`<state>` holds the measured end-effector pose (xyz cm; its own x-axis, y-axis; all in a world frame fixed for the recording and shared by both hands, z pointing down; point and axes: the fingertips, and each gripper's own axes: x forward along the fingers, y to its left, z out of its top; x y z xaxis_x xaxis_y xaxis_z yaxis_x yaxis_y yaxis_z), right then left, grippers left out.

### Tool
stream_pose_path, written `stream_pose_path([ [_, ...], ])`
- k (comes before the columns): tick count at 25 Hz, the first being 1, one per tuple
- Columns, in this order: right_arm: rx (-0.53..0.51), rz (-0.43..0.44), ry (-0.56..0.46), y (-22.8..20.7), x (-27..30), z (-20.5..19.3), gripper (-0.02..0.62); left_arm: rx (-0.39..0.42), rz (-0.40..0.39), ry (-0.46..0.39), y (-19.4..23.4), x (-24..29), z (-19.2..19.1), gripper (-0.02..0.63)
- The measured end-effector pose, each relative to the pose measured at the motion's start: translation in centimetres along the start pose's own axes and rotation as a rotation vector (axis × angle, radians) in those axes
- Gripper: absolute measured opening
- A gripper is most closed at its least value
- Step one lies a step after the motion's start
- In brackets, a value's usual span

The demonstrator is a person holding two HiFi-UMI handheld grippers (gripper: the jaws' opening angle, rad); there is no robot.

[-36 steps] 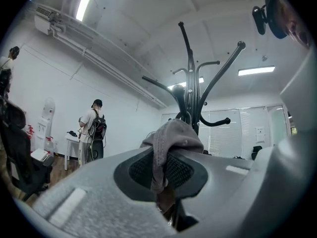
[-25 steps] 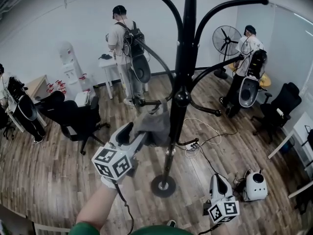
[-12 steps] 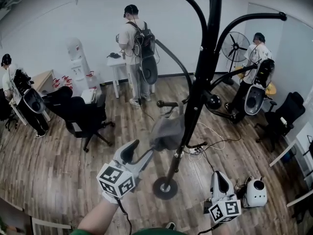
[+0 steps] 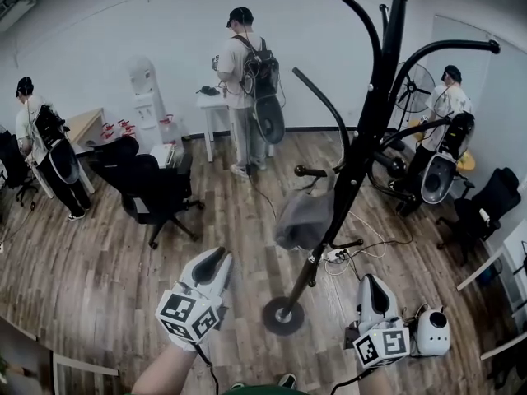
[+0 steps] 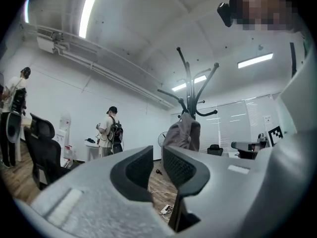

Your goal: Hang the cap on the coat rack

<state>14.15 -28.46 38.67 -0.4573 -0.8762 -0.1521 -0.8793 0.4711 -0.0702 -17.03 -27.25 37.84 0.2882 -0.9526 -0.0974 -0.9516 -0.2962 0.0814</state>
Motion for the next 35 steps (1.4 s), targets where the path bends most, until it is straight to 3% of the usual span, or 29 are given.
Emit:
stream_pose_path([
  [4,-0.019,0.012,-0.01,0.9,0.5,0.6,0.006,0.018,0.055,-0.009,1.2,-2.4,-0.2,0.012],
  [18,-0.108,0.036,-0.021,4.2,0.0,1.8,0.006,-0.007,0.148,-0.003,2.9,-6.4,-1.5,0.012],
  [35,-0.12,0.017,-0.039,4.1,-0.7,2.5,0.008,0.008,0.149,-0.008,2.4,-6.5,-1.4,0.012],
])
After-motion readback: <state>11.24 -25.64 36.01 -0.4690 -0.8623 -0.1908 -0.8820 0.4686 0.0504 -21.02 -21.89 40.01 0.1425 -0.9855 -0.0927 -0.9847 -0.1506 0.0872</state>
